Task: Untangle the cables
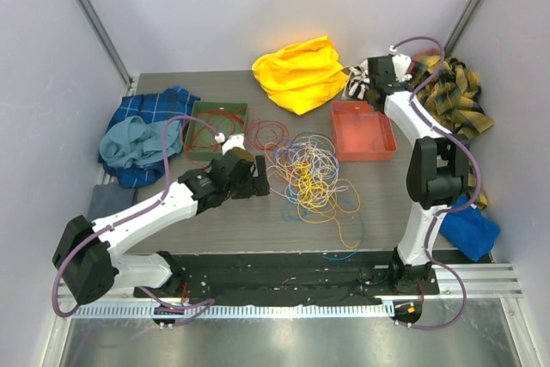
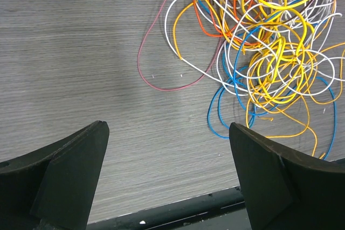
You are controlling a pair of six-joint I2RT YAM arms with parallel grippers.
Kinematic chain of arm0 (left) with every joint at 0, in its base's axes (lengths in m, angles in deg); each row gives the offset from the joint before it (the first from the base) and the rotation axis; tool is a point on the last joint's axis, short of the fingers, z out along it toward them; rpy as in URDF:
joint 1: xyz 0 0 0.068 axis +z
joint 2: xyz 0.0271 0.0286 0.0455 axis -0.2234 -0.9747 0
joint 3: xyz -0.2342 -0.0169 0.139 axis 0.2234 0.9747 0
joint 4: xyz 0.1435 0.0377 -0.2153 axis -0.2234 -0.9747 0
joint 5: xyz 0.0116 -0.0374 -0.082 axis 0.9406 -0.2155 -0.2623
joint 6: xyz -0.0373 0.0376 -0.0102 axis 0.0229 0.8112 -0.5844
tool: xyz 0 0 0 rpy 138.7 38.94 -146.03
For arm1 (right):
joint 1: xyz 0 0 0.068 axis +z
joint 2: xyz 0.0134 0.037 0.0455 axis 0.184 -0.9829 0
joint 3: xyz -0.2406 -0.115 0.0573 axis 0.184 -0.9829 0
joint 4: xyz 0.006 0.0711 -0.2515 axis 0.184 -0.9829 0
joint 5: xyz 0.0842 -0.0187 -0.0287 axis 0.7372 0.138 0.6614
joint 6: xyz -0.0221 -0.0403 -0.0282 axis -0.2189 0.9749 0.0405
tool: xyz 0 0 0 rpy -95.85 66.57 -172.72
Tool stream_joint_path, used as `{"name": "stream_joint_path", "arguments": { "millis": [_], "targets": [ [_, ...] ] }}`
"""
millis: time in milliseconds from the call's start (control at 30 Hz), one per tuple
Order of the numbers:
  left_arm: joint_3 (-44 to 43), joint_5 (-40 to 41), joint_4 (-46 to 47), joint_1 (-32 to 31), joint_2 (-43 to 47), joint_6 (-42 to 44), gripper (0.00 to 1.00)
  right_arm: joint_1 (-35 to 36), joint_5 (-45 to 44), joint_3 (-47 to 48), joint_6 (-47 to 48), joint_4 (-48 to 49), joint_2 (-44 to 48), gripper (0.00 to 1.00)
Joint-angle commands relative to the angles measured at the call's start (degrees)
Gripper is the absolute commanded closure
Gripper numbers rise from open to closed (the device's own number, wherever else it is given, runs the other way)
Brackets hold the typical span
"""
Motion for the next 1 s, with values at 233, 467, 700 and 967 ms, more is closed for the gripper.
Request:
{"name": "stream_joint_path", "arguments": {
  "millis": [233,467,700,967],
  "targets": [
    [-1.7,-2.8,3.2,0.2,-3.9,-1.1,0.00,-2.8,0.9,-4.4,-1.1,2.0,1.3,0.99],
    [-1.8,-2.4,1.9,0.2,-3.2,-1.3,0.00,-2.8,-2.9,-4.1,-1.6,-2.0,1.6,0.36],
    [-2.3,-3.6,2.3,0.2,-3.9,-1.4,0.00,-2.8,-3.9,-4.7,-2.6,-10.2,5.0,0.27],
    [-2.4,-6.1,2.7,0.1,-5.0,-1.1,0.00,-2.4,-1.2,-12.8,-2.7,-14.0,8.2,0.29]
  ]
}}
